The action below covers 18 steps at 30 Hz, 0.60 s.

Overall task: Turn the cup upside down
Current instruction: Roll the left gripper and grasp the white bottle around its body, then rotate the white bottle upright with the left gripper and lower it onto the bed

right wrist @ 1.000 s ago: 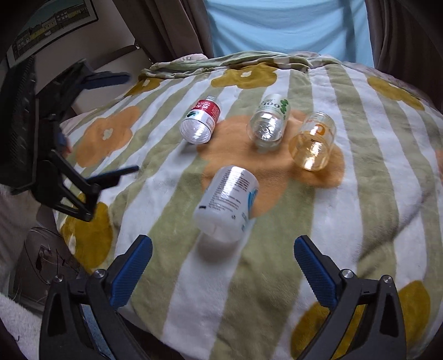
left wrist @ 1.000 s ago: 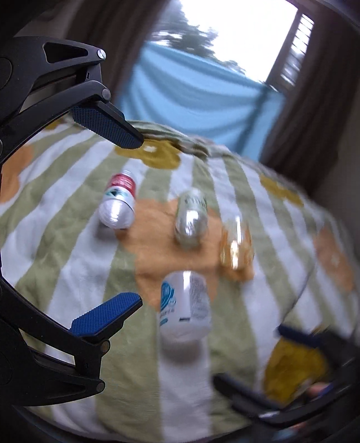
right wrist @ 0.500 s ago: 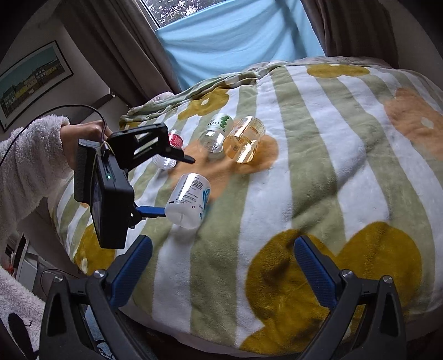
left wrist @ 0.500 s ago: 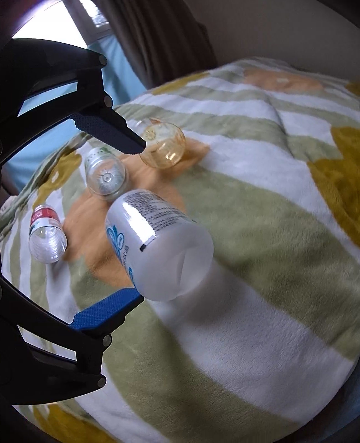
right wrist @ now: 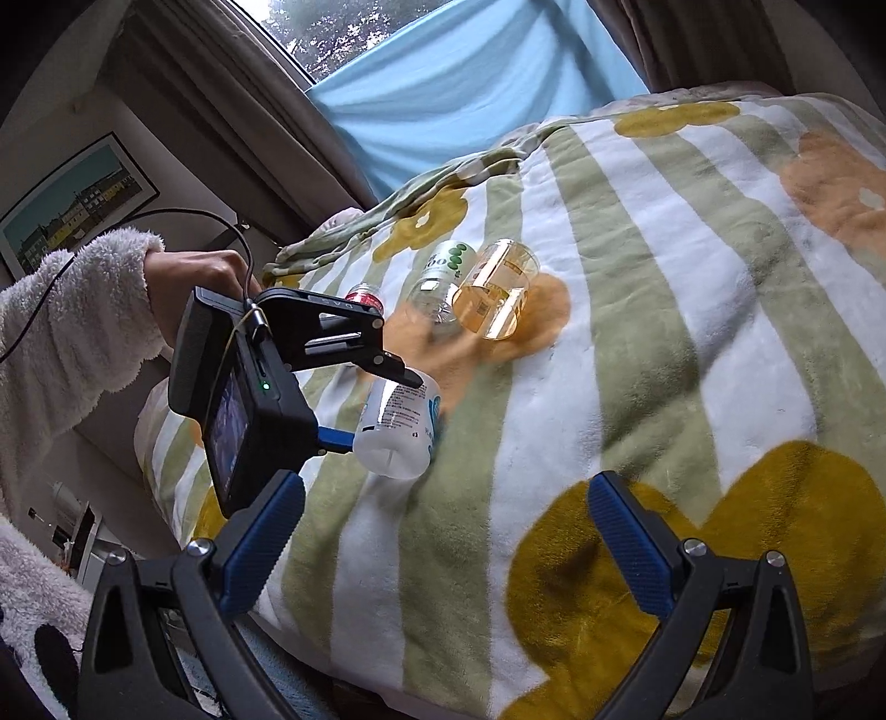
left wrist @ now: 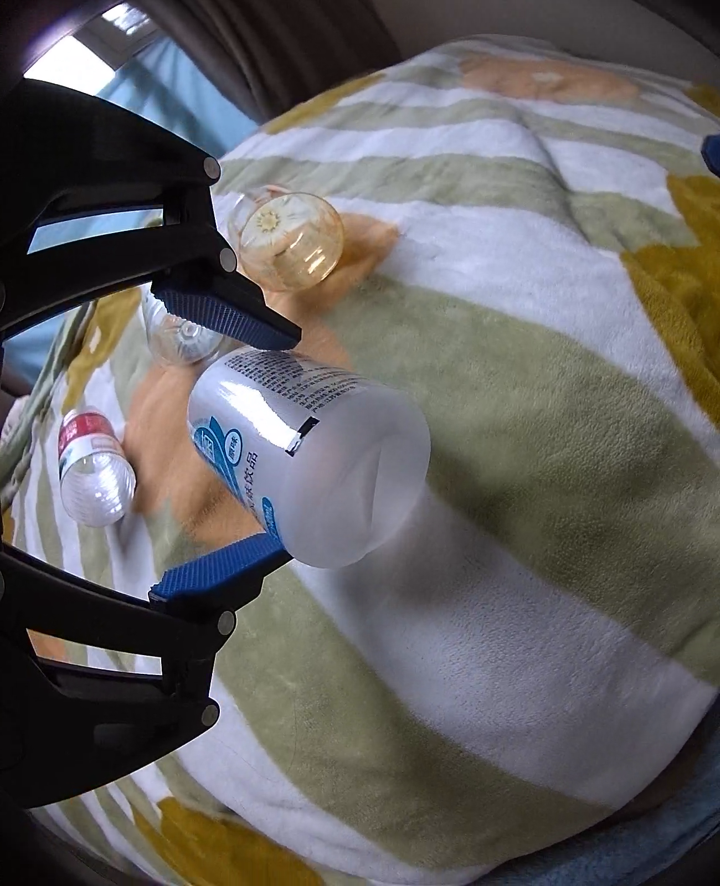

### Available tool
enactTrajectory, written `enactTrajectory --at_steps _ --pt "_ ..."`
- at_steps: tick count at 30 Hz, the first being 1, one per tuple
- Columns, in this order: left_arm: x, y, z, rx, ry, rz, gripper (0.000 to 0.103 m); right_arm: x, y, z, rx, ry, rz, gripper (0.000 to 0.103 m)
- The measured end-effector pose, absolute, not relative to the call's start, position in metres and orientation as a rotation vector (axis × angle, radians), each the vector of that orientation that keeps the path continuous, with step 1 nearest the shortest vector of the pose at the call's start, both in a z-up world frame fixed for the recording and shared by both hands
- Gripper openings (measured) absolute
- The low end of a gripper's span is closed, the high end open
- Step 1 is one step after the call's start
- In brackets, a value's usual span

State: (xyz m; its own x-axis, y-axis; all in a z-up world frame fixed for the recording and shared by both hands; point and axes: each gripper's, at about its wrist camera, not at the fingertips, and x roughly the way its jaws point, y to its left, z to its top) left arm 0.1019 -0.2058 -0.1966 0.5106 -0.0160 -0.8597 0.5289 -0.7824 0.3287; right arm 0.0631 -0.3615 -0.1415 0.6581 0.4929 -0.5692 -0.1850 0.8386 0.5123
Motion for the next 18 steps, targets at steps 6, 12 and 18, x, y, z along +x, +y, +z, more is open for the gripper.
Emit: enactTrajectory --at_steps 6,12,18 --pt "0.137 -0.228 -0.178 1.785 0.978 -1.137 0.065 0.06 -0.359 -0.139 0.477 0.736 0.439 0.102" --pt "0.204 -0.225 -0.166 1.215 1.451 -0.899 0.064 0.055 -0.352 -0.137 0.502 0.721 0.477 0.102" --pt "0.226 -0.201 -0.171 0.951 1.56 -0.806 0.064 0.048 -0.344 -0.136 0.491 0.721 0.501 0.102"
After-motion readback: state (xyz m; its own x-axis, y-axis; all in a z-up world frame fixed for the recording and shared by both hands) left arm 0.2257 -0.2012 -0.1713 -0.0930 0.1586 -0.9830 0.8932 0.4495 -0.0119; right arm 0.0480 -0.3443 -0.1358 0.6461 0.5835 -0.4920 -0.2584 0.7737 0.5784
